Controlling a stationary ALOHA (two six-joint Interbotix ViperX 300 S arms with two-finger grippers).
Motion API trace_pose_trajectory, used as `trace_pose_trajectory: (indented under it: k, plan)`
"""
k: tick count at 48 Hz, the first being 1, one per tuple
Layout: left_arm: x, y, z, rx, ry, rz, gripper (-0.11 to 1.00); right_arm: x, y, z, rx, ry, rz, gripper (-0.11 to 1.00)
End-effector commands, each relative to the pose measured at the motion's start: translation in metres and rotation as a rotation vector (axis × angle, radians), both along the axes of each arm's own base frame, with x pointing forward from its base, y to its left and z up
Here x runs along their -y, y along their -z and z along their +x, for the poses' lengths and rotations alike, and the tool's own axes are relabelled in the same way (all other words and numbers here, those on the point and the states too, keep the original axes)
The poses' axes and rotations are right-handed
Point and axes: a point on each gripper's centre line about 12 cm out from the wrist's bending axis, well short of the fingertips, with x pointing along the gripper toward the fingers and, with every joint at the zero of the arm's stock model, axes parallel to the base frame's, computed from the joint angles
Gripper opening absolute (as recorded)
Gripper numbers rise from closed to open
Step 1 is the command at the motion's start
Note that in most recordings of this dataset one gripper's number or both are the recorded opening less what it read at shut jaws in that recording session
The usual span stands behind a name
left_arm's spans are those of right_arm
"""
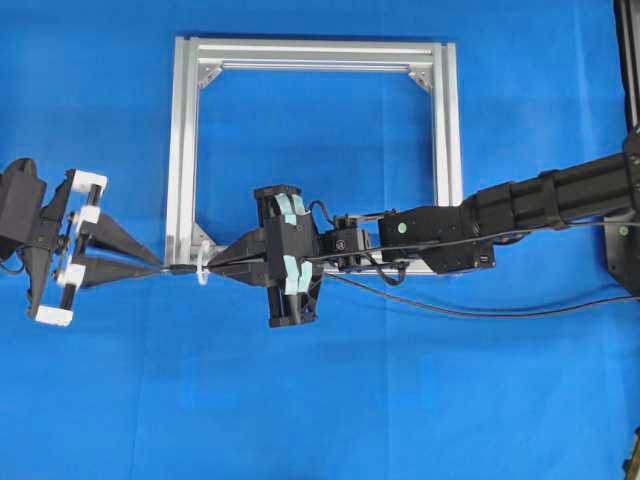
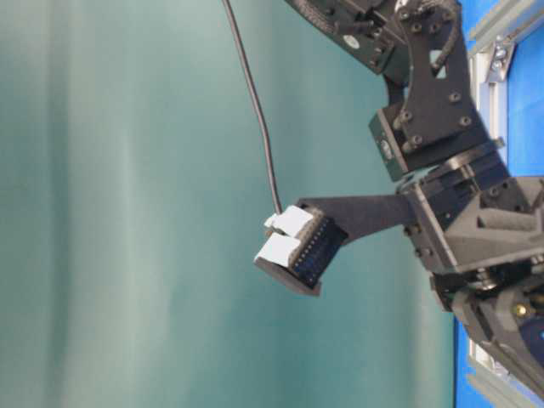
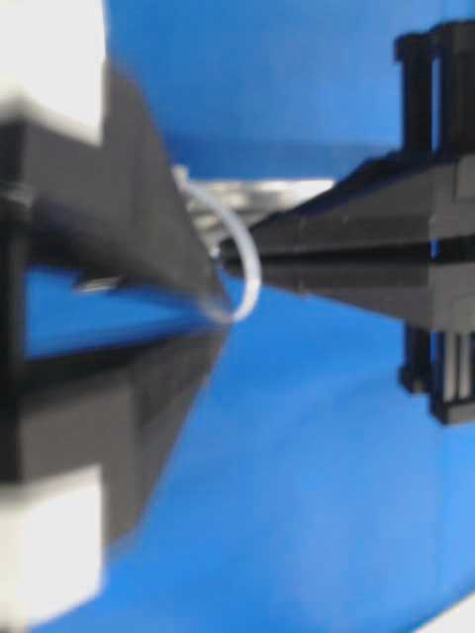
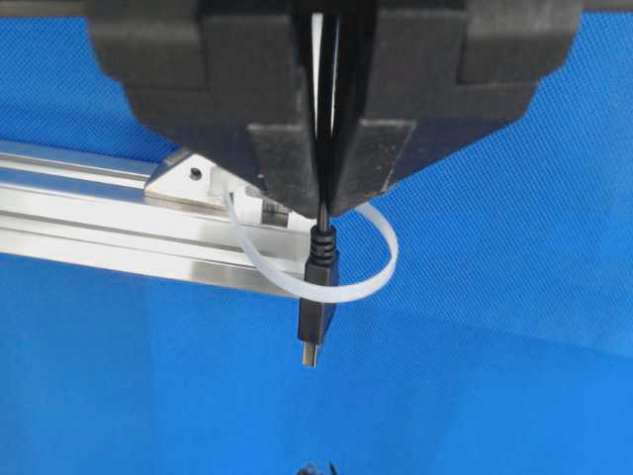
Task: Insert the wire through the string loop located on the left side.
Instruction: 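Move the left gripper down and open it beside the protruding plug, then close the left gripper on the plug end past the loop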
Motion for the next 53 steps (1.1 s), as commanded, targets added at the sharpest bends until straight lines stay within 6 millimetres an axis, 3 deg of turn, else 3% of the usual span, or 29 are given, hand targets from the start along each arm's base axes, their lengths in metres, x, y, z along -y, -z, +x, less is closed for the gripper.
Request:
trace_pose_trajectory:
  k: [1,9,13,25,41,53]
  plan:
    - [0.002,-0.007,0.003,0.027,0.006,-0.007,0.24,0.001,-0.013,0.002,0.032,0.004,0.003,-0.01]
    - [0.003,-0.007,0.004,0.025,0.008,-0.007,0.76,0.001,-0.015,0.003,0.035,0.004,0.005,-0.01]
    - [0.002,-0.007,0.004,0.025,0.006,-0.007,0.90,0.001,-0.014,0.002,0.034,0.004,0.005,-0.01]
    - [0.003,0.007,0.006,-0.061,0.007,0.009,0.87,0.001,-0.014,0.002,0.033,0.003,0.005,-0.01]
    - [0.007,0.038,0.027,-0.184,0.004,0.042,0.85,0.001,-0.014,0.002,0.032,0.004,0.004,-0.01]
    - [0.005,0.041,0.031,-0.194,-0.004,0.047,0.85,0.001,-0.013,0.002,0.031,0.003,0.003,-0.01]
